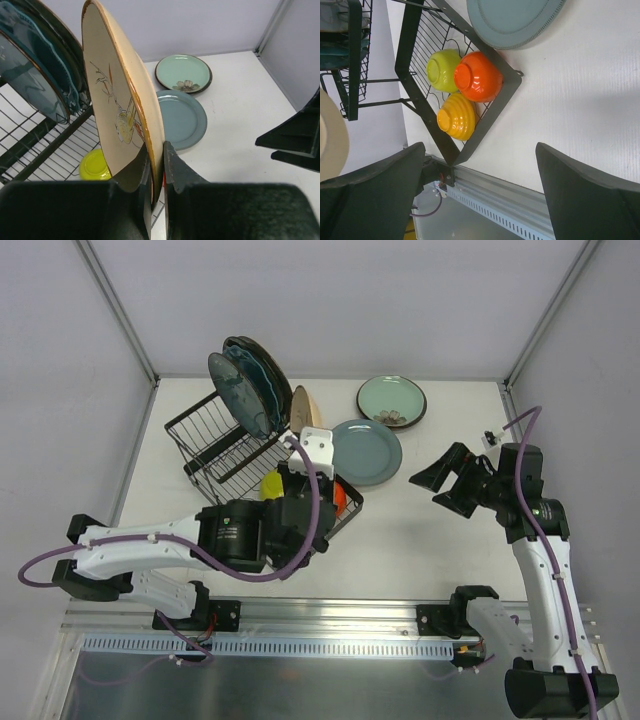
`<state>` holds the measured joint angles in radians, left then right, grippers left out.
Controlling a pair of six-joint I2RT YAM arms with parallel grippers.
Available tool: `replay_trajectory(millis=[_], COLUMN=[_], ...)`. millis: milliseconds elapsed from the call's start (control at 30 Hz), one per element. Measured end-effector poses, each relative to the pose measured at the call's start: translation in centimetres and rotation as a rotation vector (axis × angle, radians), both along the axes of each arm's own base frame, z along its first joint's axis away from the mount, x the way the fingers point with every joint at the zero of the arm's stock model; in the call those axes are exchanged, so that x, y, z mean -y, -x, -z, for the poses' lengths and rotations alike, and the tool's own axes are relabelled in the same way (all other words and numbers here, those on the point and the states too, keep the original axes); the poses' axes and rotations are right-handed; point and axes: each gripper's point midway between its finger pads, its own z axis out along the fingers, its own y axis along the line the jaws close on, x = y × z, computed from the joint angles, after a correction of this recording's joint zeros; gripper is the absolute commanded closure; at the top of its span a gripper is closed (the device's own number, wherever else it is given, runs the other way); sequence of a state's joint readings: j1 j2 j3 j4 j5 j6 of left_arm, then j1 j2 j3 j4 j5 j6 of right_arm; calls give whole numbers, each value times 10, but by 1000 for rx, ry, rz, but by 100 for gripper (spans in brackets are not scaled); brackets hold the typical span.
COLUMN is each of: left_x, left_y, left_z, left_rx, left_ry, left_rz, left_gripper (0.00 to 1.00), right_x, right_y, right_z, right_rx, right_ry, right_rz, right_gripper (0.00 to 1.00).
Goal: Load the plates into the dish rack
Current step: Insert the plate into the dish rack
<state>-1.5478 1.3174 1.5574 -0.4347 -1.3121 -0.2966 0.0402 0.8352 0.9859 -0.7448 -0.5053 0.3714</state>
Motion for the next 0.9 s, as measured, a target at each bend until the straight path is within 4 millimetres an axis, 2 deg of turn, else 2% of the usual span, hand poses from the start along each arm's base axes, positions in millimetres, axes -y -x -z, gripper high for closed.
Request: replay_trajectory(millis=[200,333,633,733,900], left_x=[-3,-12,-54,-71,-106], left_y=[-7,-21,-70,-87,-114], left_z=[-39,-75,-160,-172,-175], left_rx=[27,96,263,304,327], left_ry=[60,90,133,119,77], left_rz=[63,75,-37,-100,-221], left_gripper=[100,100,100,100,100], right_x=[1,1,1,1,1], right_y=[-1,-1,-1,-1,-1], right_z=[1,1,1,1,1], right_rx=[-4,-4,1,3,7], right_ry=[0,0,3,6,9], right_rz=[4,5,-2,-4,-9], right_gripper=[3,3,3,3,3])
